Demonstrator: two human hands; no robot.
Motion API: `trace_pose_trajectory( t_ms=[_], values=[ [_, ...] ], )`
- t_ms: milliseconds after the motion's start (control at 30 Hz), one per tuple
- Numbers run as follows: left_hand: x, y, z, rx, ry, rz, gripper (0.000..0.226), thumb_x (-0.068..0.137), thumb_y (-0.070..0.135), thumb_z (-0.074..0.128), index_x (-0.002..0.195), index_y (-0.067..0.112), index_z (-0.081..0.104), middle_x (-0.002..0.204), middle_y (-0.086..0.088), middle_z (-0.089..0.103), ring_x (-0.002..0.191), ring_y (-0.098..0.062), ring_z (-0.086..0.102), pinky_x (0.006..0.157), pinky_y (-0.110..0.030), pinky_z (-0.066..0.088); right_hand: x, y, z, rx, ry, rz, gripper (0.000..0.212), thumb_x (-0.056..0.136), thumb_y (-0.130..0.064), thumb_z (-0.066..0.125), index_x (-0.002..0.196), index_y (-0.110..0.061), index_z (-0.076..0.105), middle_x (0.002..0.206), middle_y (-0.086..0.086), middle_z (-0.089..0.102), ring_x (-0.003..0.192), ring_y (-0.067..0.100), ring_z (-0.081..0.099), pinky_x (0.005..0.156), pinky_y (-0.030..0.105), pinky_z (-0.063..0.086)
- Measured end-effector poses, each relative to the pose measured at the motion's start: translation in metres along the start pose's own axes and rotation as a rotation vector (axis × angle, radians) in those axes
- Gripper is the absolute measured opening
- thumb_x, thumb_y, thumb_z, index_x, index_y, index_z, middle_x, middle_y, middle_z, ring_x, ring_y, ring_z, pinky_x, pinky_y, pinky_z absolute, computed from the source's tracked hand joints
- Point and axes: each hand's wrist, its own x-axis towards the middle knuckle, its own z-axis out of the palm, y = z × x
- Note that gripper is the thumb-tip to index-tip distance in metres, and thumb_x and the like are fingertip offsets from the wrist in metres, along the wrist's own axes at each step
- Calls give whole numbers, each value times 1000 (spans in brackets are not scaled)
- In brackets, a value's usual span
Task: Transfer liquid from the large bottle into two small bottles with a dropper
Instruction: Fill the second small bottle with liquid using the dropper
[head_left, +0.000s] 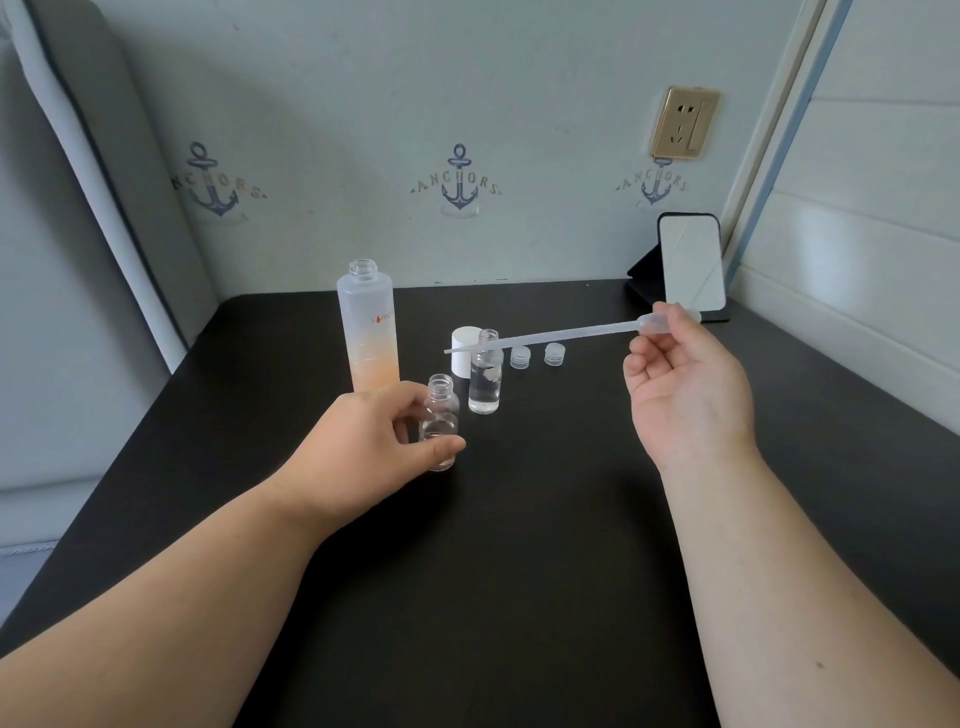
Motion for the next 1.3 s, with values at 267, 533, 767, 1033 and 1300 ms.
trace_pose_trajectory(
  t_ms=[267, 533, 767, 1033, 1300],
  values=[
    [-3, 0, -4, -183, 59, 13, 23, 88, 48, 72, 104, 32, 72, 83, 24, 70, 70, -7, 63, 65, -17, 47, 1, 3, -1, 25, -53, 46, 9, 96, -14, 66, 99, -7, 71, 80, 4, 71, 70, 16, 67, 63, 23, 53],
    [0, -1, -13, -308, 661, -113, 20, 89, 46, 57, 104, 32, 53, 92, 16, 58, 79, 7, 54, 66, -5, 42, 1, 6, 1, 28, -91, 72, 11, 95, -14, 66, 102, -6, 70, 84, 5, 72, 73, 17, 69, 66, 24, 54],
    [13, -14, -7, -266, 309, -261, 57, 89, 47, 72, 138, 31, 47, 113, 23, 61, 96, 9, 60, 75, -16, 44, -1, 7, 3, 29, -105, 72, 15, 98, -16, 65, 106, -4, 69, 85, 4, 73, 74, 15, 70, 68, 23, 55],
    [12, -13, -8, -252, 317, -226, 27, 90, 33, 73, 98, 50, 54, 93, 30, 64, 84, 13, 61, 65, -19, 43, -1, 6, 4, 43, -135, 34, 19, 96, -19, 66, 106, -3, 68, 90, -1, 77, 84, 15, 74, 75, 22, 56],
    [9, -10, -9, -223, 298, -199, 30, 87, 34, 71, 104, 54, 56, 95, 22, 65, 83, -11, 67, 76, -40, 56, -2, 6, 5, 16, -134, 9, 16, 97, -18, 65, 97, -6, 74, 91, 0, 77, 86, 16, 74, 75, 22, 56]
  ],
)
